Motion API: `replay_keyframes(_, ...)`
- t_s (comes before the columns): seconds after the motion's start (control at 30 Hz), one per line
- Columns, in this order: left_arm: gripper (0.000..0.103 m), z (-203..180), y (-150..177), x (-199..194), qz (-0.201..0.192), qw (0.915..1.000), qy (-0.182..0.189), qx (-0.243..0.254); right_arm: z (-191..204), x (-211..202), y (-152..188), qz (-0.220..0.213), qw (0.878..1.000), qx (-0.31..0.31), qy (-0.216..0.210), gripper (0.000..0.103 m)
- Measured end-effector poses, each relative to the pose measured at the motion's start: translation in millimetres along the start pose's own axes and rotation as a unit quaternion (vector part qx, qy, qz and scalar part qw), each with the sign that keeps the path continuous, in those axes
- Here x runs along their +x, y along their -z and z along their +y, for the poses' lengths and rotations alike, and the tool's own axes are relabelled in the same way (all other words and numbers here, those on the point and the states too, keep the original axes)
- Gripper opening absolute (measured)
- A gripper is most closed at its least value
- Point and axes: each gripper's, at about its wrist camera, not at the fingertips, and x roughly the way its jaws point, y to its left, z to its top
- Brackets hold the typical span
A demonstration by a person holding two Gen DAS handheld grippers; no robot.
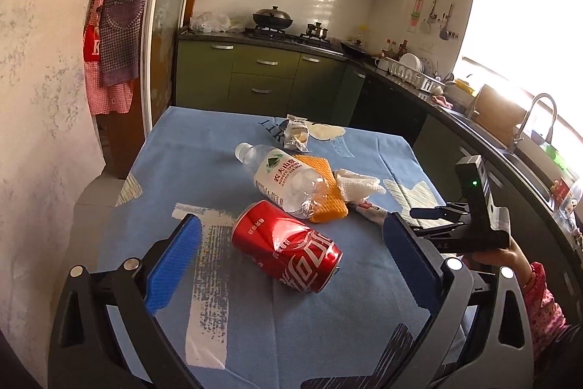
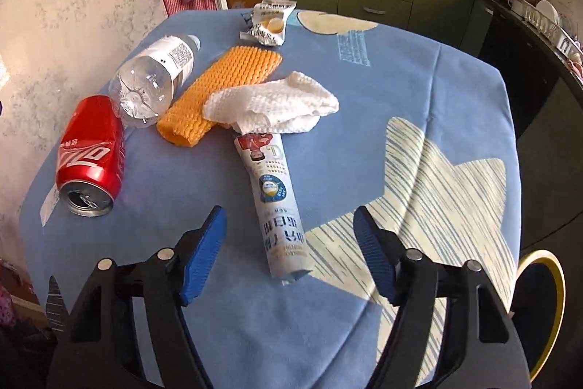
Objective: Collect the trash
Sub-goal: 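Grasp the white tube with the right tool and lift it, then carry the white tube over the bin and open the right tool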
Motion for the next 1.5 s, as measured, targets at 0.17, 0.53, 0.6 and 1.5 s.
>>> replay_keyframes(0.17, 0.098, 5.5, 0.5, 4.1, 0.004, 1.0, -0.003, -0.007, 5.7, 14.3, -5.8, 0.013, 1.0, -0.009, -0.007, 0.051)
replay_keyframes(0.53, 0.098, 7.8, 1.7, 6.7, 0.008, 0.9999, -0.004, -0.01, 8.5, 15.4, -4.2, 0.015, 1.0, -0.012, -0.011, 0.017)
replay_keyframes(0.6, 0.098, 6.3, 1.6, 6.5, 0.008, 0.9999, -0.004, -0.008, 8.9, 12.8, -1.3, 0.013, 1.0, -0.01, -0.017, 0.015)
replay_keyframes(1.5, 0.098, -18.3, 7.9, 6.5, 0.02, 0.9996, 0.006, 0.017, -126.2, -133.6, 133.9, -0.075, 0.964, 0.23, 0.112, 0.015)
